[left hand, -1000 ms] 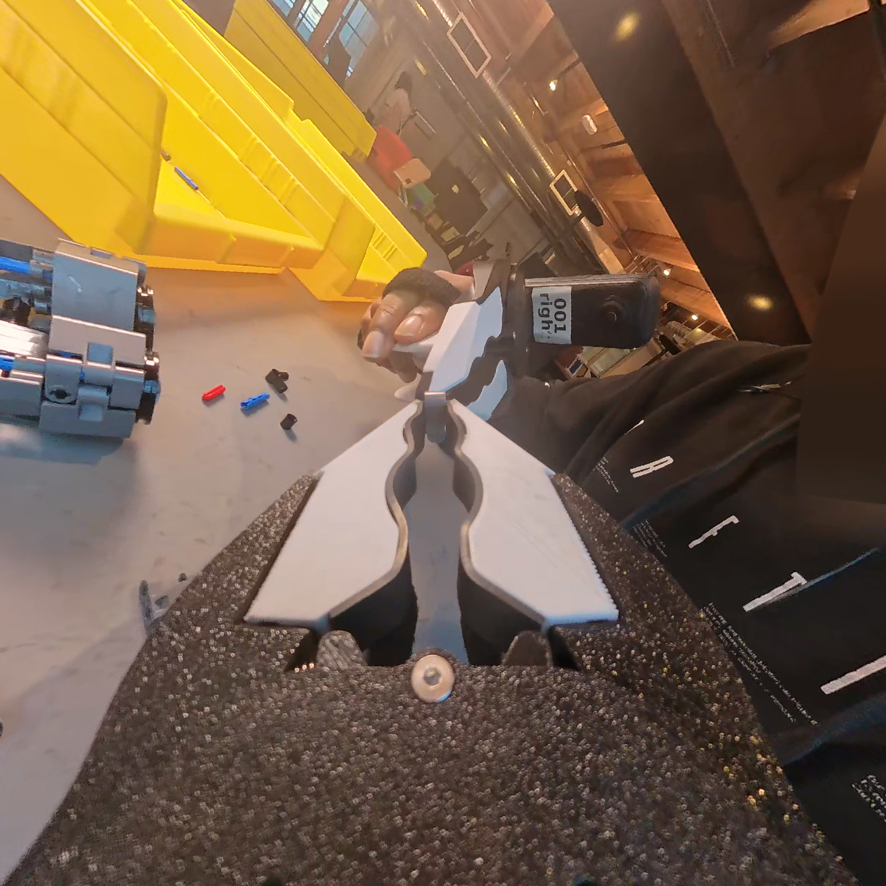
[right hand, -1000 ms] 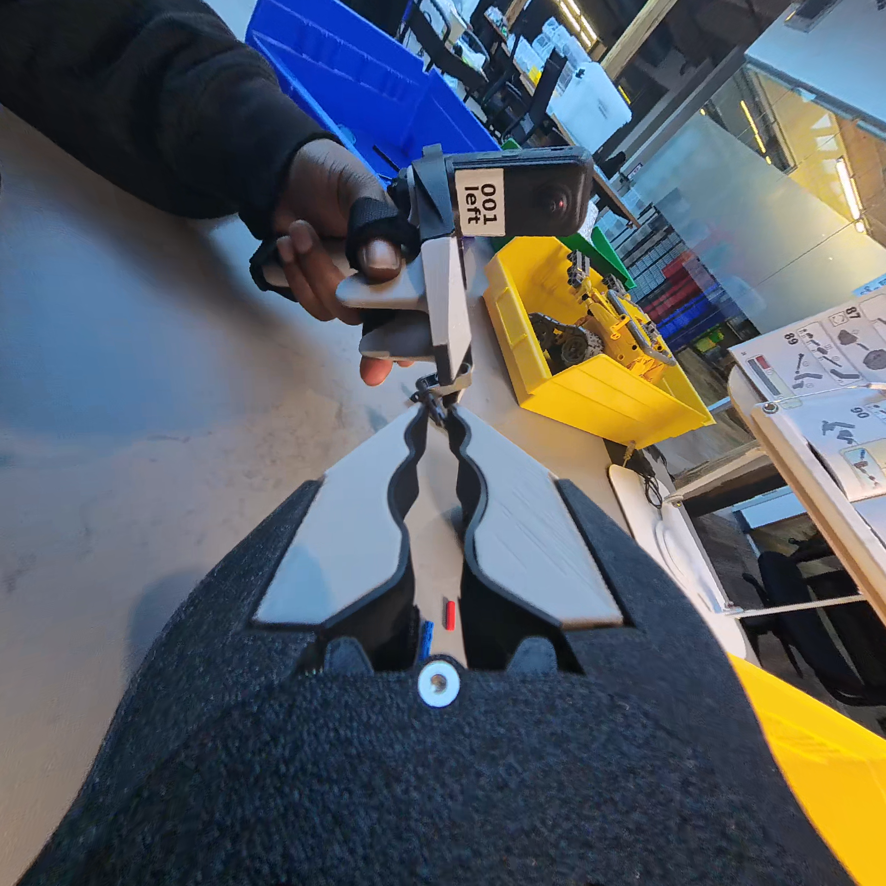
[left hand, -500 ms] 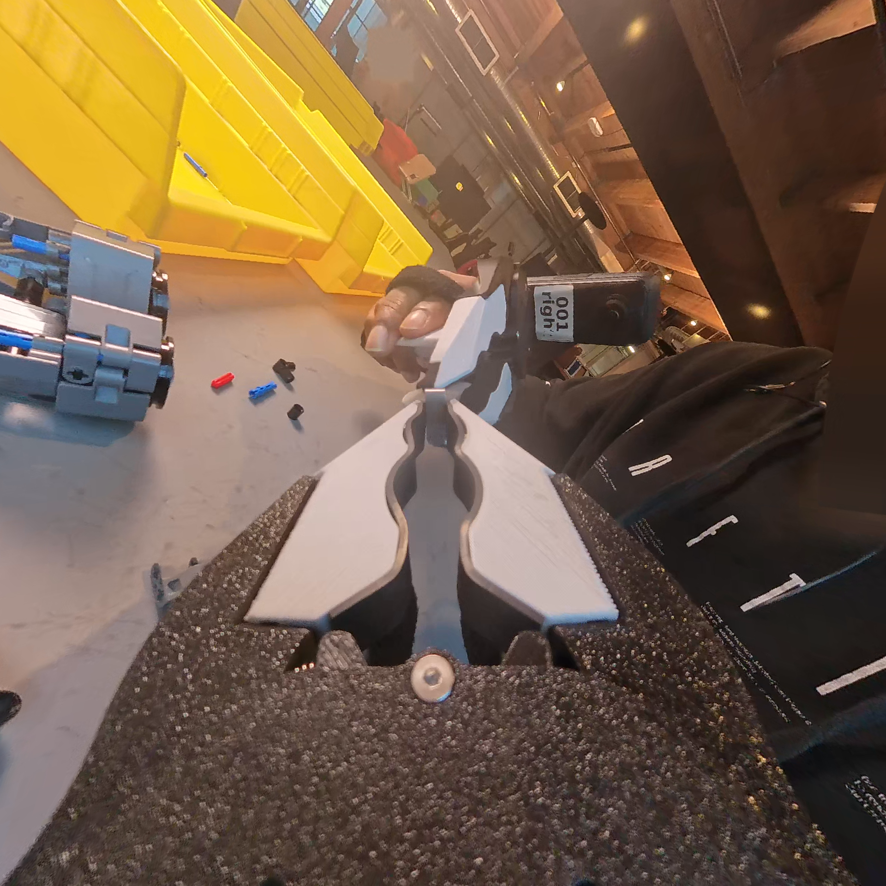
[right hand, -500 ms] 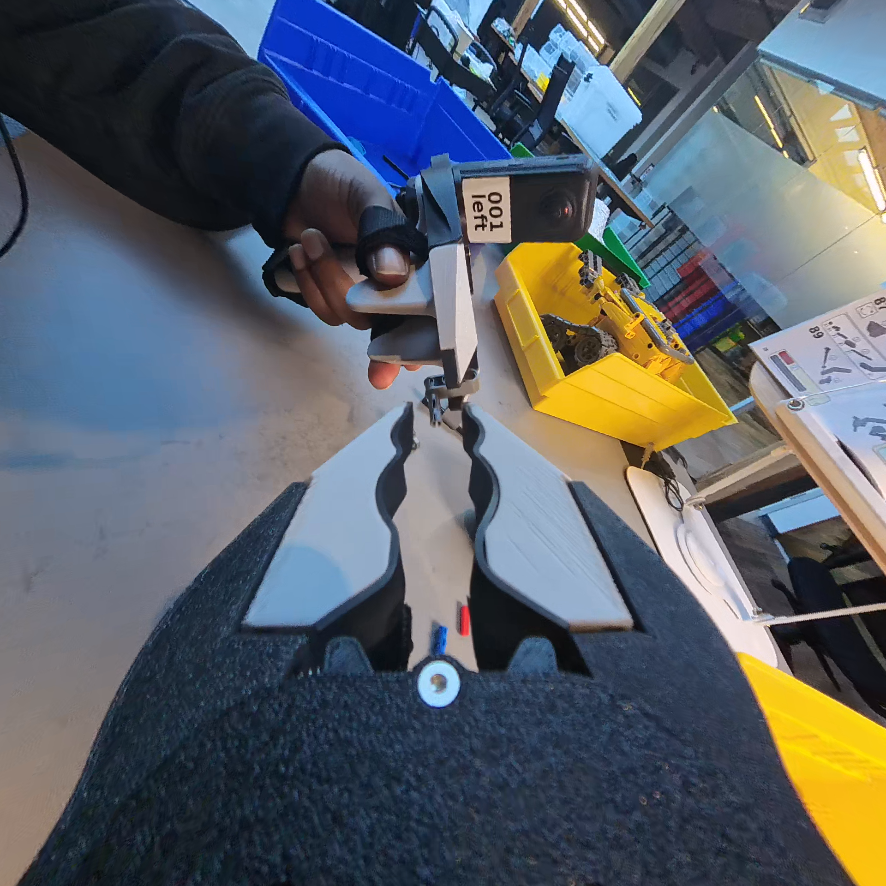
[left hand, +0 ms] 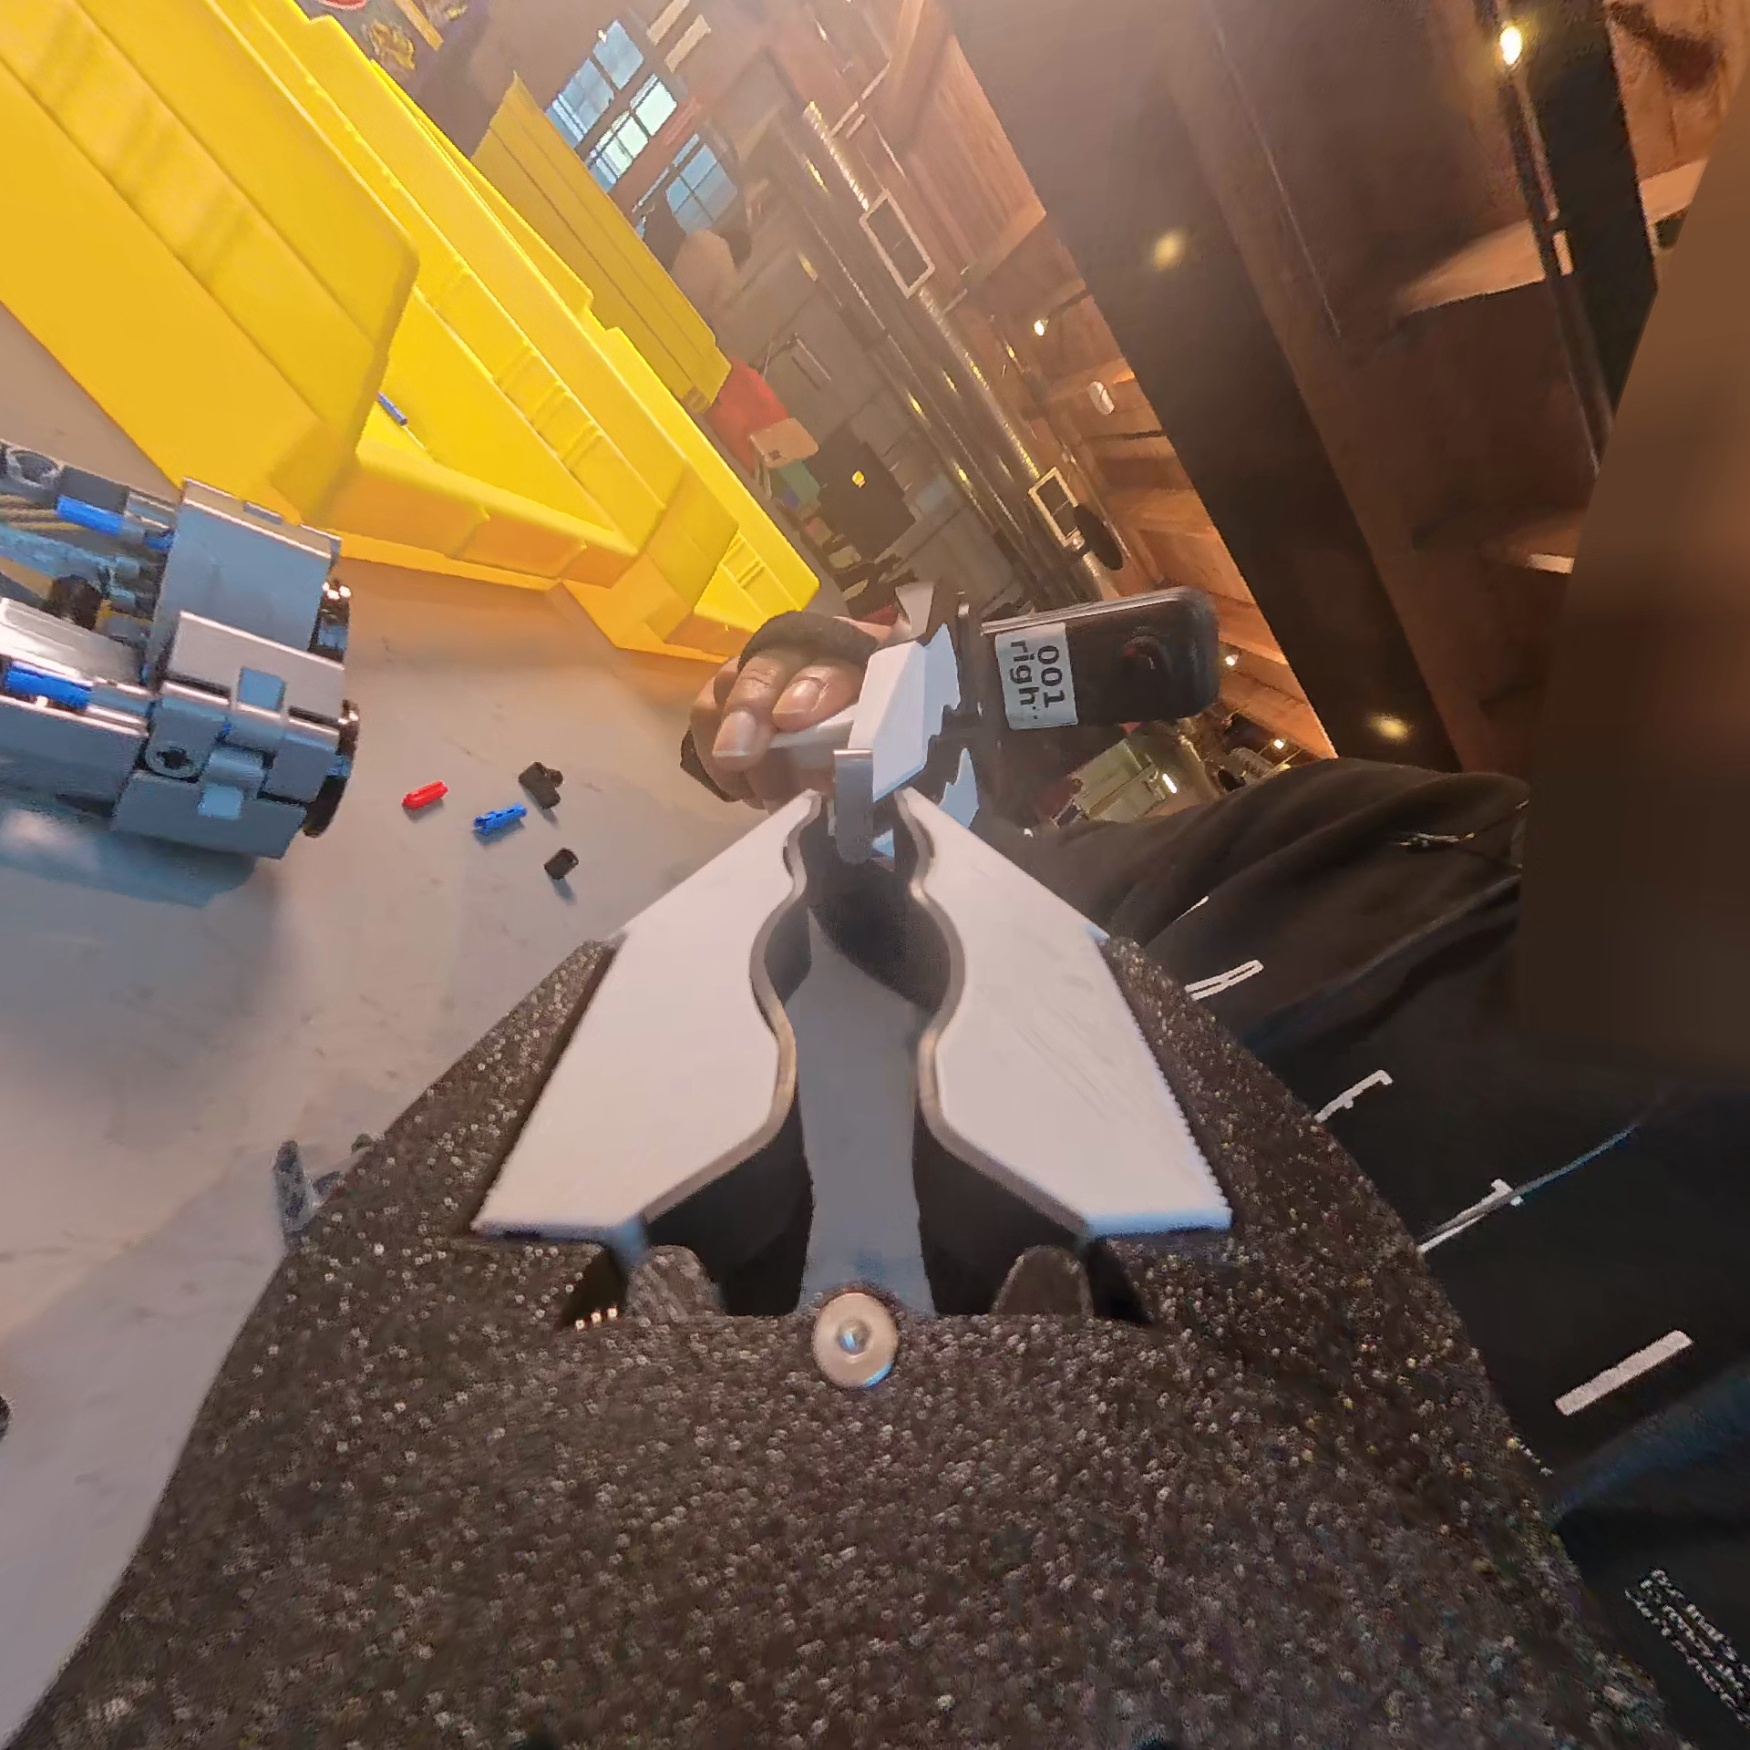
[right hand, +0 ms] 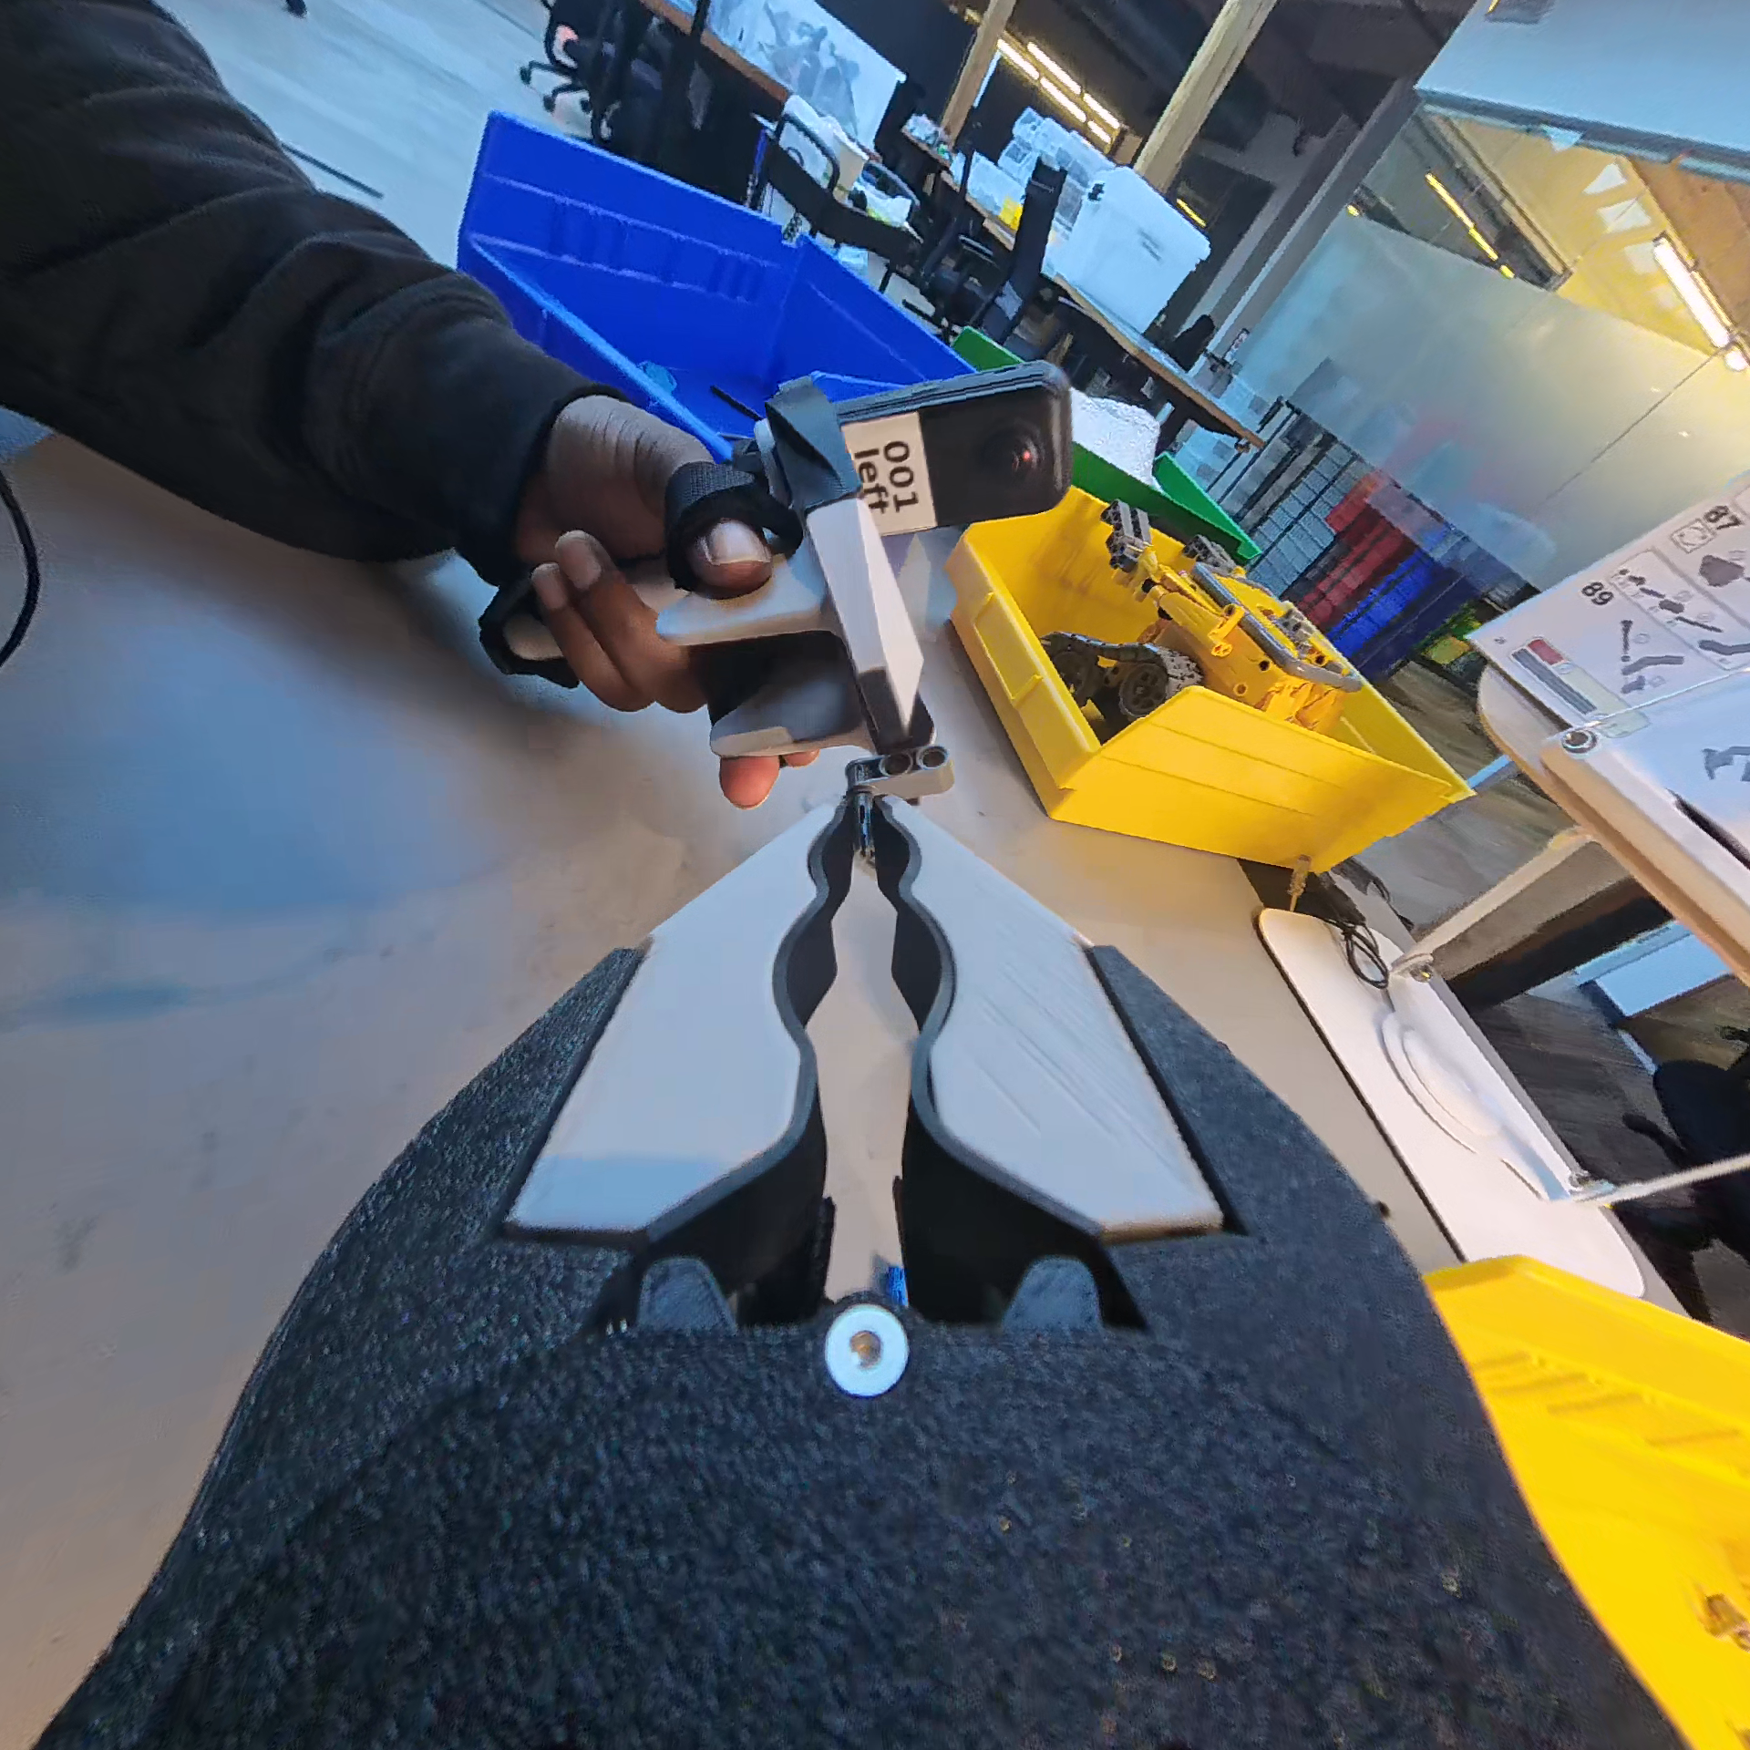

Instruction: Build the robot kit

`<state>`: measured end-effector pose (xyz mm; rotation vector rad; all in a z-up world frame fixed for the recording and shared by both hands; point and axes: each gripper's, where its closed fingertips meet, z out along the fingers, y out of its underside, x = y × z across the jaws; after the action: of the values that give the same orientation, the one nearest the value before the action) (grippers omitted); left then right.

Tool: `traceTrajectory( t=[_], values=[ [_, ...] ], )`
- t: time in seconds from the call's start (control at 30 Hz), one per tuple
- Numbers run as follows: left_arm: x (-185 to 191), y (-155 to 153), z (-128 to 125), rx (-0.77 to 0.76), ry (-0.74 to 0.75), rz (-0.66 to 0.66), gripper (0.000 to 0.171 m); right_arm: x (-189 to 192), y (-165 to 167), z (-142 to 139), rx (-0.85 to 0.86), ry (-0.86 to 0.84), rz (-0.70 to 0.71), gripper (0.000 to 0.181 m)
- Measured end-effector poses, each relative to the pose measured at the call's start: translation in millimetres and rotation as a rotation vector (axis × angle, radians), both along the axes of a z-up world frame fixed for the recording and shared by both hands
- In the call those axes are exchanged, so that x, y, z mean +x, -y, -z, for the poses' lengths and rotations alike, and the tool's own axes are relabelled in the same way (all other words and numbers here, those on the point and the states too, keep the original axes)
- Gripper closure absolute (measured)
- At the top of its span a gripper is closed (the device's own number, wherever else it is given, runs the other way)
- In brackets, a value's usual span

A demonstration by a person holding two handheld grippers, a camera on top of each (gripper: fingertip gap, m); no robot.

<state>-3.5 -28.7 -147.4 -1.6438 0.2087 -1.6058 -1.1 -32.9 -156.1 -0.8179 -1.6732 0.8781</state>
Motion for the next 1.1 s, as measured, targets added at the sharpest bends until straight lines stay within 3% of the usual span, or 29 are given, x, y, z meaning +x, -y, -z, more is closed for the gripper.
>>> traceTrajectory(
  t=[0.67,0.83,0.97,1.1],
  values=[
    [1.5,2.8,-2.5,0.036,-0.012,0.006,0.165,-0.3,2.6,-3.8,-0.056,-0.043,-0.014,0.178],
    [-7.9,-0.7,-8.9,0.048,0.023,-0.031,0.165,-0.3,-5.9,-2.8,-0.076,-0.047,0.022,0.17],
    [-21.4,-8.4,-11.6,0.065,0.026,-0.109,0.165,-1.9,-33.9,-13.5,-0.127,-0.094,0.148,0.165],
    [-35.1,-18.2,-7.3,0.055,0.013,-0.192,0.165,-10.8,-92.9,-58.8,-0.11,-0.184,0.374,0.172]
  ],
)
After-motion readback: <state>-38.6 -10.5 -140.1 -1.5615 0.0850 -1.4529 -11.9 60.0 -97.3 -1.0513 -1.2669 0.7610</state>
